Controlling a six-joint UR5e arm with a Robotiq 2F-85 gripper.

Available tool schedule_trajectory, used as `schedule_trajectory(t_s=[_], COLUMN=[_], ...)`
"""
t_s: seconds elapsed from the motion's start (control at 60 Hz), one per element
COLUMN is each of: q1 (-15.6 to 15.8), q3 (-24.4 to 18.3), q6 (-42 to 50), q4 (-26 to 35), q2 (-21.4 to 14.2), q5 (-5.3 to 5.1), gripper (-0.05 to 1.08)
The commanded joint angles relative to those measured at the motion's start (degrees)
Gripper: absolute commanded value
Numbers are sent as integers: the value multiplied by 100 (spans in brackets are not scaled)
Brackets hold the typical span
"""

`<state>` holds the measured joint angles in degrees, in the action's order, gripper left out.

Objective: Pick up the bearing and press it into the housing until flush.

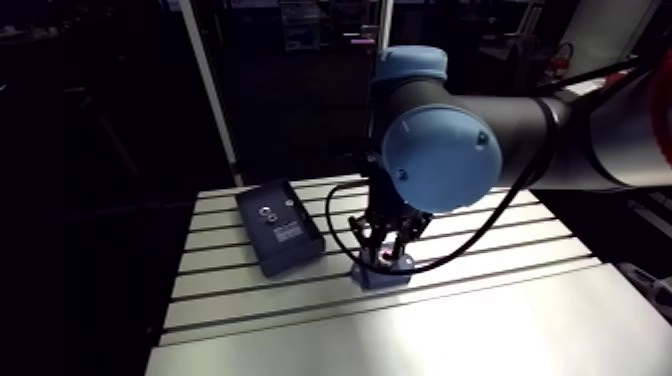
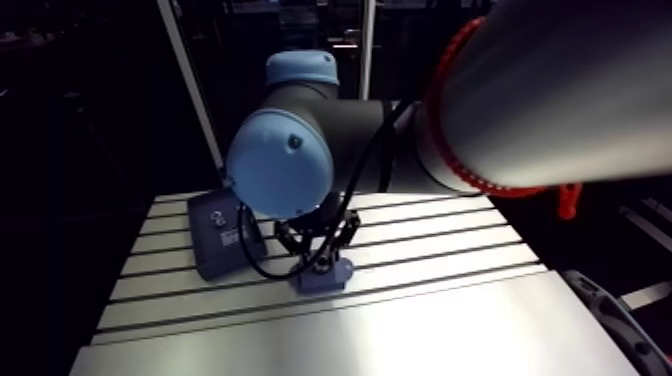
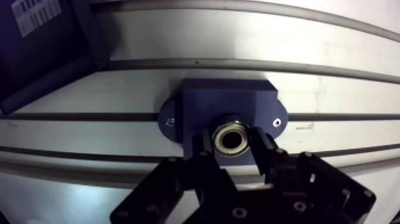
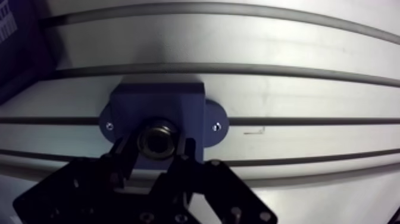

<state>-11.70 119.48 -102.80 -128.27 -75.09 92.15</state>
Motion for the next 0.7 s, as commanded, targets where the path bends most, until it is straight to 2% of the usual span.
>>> schedule_trajectory(t_s=[0.017,0.7], q1=[1,-7], q3=[1,18], q6=[-8,-8], q4=[-28,-20], q2=[17,8], q5=[0,-9], gripper=[61,61])
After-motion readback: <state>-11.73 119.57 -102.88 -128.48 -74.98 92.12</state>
